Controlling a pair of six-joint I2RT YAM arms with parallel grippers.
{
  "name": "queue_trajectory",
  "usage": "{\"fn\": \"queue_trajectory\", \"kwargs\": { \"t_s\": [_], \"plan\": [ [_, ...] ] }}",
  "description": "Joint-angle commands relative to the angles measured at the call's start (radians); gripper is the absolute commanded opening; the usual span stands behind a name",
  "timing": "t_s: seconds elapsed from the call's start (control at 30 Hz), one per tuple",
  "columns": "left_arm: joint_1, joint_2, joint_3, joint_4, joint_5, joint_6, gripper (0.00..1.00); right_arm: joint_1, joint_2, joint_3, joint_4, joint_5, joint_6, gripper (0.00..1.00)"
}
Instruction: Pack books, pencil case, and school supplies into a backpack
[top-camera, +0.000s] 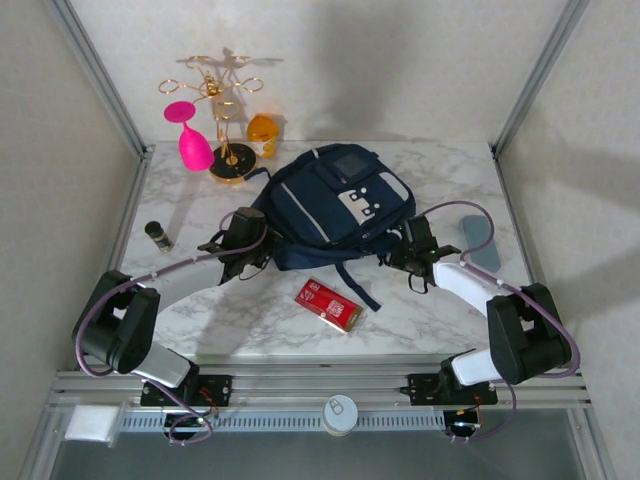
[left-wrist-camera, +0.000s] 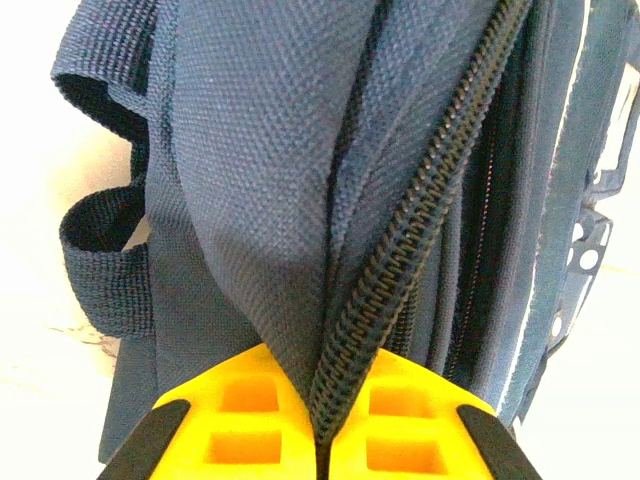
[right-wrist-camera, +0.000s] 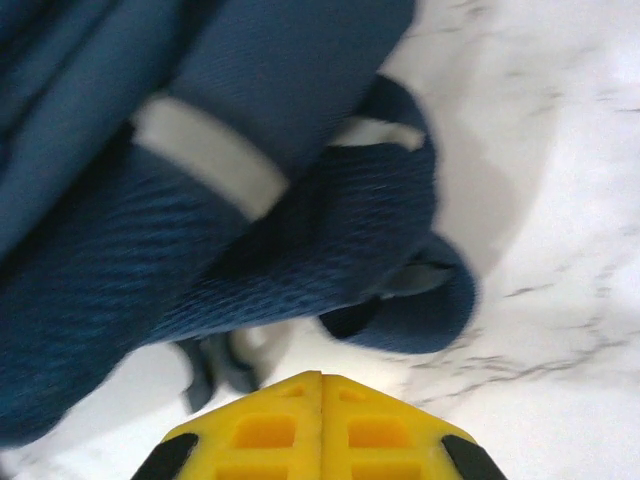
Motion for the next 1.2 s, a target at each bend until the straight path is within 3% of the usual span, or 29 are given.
{"fn": "queue_trajectory", "kwargs": {
  "t_s": [0.0, 0.13, 0.2, 0.37, 0.47, 0.57, 0.7, 0.8, 0.9, 1.17],
  "plan": [
    [0.009, 0.001, 0.031, 0.033, 0.001, 0.060, 0.17, 0.046, -0.031, 0.039, 0.017, -0.092, -0.061, 0.00],
    [-0.007, -0.040, 0.036, -0.031, -0.030, 0.133, 0.36, 0.047, -0.054, 0.075, -0.032, -0.147, -0.058, 0.03],
    [-0.018, -0.061, 0.045, -0.110, -0.102, 0.177, 0.43, 0.046, -0.047, 0.100, -0.051, -0.182, -0.061, 0.16],
    [-0.057, -0.118, 0.074, -0.216, -0.182, 0.249, 0.47, 0.045, 0.029, 0.214, -0.080, -0.305, -0.030, 0.47],
    [-0.117, -0.137, 0.128, -0.267, -0.259, 0.265, 0.50, 0.044, 0.139, 0.326, -0.127, -0.397, 0.001, 0.57],
    [-0.163, -0.123, 0.168, -0.268, -0.284, 0.278, 0.52, 0.045, 0.199, 0.390, -0.159, -0.343, 0.031, 0.61],
    [-0.177, -0.053, 0.224, -0.249, -0.224, 0.314, 0.53, 0.045, 0.258, 0.455, -0.182, -0.273, 0.040, 0.66],
    [-0.180, 0.008, 0.268, -0.242, -0.223, 0.351, 0.54, 0.046, 0.314, 0.488, -0.200, -0.260, 0.070, 0.66],
    [-0.177, 0.081, 0.318, -0.235, -0.208, 0.391, 0.54, 0.085, 0.311, 0.484, -0.175, -0.162, 0.084, 0.67],
    [-0.172, 0.137, 0.256, -0.152, -0.200, 0.354, 0.53, 0.104, 0.339, 0.481, -0.110, -0.220, 0.140, 0.68]
  ]
}}
